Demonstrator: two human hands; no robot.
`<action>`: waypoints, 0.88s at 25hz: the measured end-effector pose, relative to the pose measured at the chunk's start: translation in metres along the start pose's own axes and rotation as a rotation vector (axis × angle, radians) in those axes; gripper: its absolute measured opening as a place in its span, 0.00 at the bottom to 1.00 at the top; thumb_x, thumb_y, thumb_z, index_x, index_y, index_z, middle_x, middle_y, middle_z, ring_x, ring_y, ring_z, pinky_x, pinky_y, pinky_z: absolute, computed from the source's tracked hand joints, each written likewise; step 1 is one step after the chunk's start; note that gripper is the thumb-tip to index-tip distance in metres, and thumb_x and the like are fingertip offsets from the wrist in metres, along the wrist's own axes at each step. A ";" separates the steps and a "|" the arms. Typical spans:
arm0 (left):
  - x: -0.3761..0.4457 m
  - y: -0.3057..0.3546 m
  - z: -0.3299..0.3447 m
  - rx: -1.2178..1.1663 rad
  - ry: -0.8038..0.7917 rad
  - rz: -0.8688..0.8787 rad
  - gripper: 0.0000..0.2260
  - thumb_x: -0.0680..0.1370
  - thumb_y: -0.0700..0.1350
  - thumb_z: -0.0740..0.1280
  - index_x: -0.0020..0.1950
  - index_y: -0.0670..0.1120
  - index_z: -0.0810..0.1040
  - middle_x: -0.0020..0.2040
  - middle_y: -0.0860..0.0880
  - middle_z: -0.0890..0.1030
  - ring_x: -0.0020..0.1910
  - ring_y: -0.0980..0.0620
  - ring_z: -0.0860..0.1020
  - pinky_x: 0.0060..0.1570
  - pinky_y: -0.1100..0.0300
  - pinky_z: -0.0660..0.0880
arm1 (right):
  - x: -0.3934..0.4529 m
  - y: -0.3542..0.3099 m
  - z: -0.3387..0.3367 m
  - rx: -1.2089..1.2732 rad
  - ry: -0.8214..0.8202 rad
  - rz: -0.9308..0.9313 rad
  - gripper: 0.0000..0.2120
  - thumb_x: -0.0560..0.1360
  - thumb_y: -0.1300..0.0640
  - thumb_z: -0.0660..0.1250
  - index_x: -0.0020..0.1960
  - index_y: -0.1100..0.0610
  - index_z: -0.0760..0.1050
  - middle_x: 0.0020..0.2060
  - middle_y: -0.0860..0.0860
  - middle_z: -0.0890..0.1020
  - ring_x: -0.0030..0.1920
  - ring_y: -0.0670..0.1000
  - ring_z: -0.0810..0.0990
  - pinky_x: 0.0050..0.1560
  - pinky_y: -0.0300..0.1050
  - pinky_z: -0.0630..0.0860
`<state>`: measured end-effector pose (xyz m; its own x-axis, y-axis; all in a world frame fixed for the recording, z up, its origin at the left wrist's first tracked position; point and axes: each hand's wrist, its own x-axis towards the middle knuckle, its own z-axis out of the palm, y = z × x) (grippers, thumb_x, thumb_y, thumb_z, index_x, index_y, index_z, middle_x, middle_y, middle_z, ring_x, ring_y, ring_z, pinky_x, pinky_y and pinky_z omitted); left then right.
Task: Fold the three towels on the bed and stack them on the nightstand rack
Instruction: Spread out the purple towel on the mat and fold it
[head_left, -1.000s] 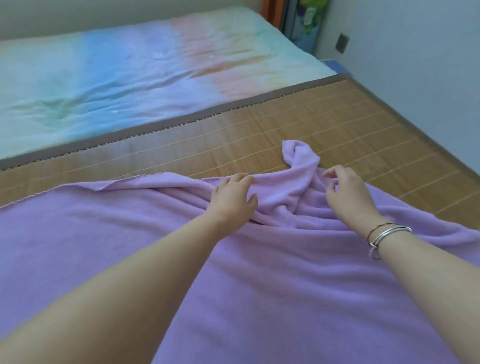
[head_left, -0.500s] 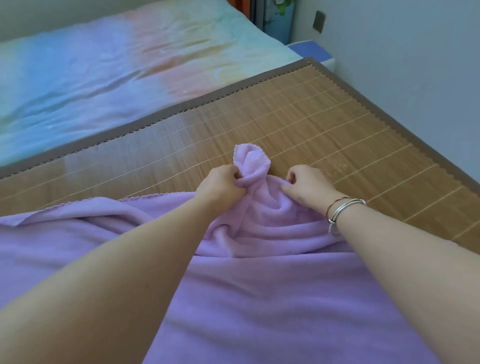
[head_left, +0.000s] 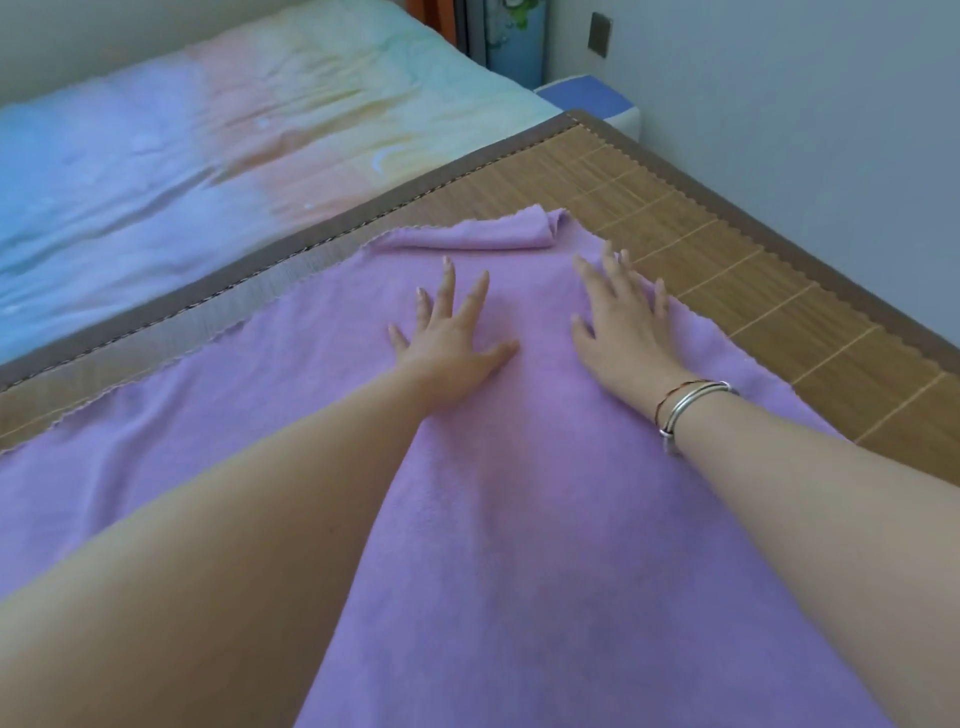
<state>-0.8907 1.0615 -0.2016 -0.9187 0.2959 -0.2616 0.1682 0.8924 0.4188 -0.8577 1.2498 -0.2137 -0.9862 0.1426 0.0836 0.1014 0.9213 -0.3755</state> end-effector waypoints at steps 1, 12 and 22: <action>0.000 -0.001 0.005 0.061 -0.016 -0.012 0.33 0.76 0.66 0.56 0.76 0.64 0.43 0.78 0.57 0.36 0.77 0.47 0.36 0.71 0.35 0.39 | -0.004 0.001 0.004 -0.070 0.032 -0.022 0.27 0.80 0.55 0.55 0.77 0.51 0.53 0.78 0.53 0.47 0.78 0.53 0.44 0.74 0.58 0.41; -0.023 0.062 0.013 0.219 0.189 0.129 0.24 0.77 0.44 0.62 0.73 0.51 0.63 0.70 0.46 0.67 0.68 0.41 0.65 0.68 0.49 0.61 | -0.099 0.060 -0.043 -0.001 0.119 0.083 0.22 0.76 0.55 0.64 0.68 0.59 0.68 0.69 0.56 0.69 0.68 0.58 0.67 0.66 0.54 0.65; -0.110 0.196 0.078 -0.313 -0.207 0.071 0.30 0.77 0.61 0.60 0.76 0.51 0.58 0.65 0.44 0.72 0.59 0.42 0.75 0.59 0.49 0.74 | -0.222 0.094 -0.123 0.173 -0.262 0.484 0.05 0.73 0.53 0.65 0.46 0.53 0.71 0.39 0.47 0.77 0.46 0.54 0.76 0.41 0.46 0.68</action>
<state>-0.7285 1.2303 -0.1583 -0.8119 0.4444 -0.3787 0.0822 0.7291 0.6794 -0.6127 1.3490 -0.1540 -0.8343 0.4184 -0.3589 0.5483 0.6976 -0.4613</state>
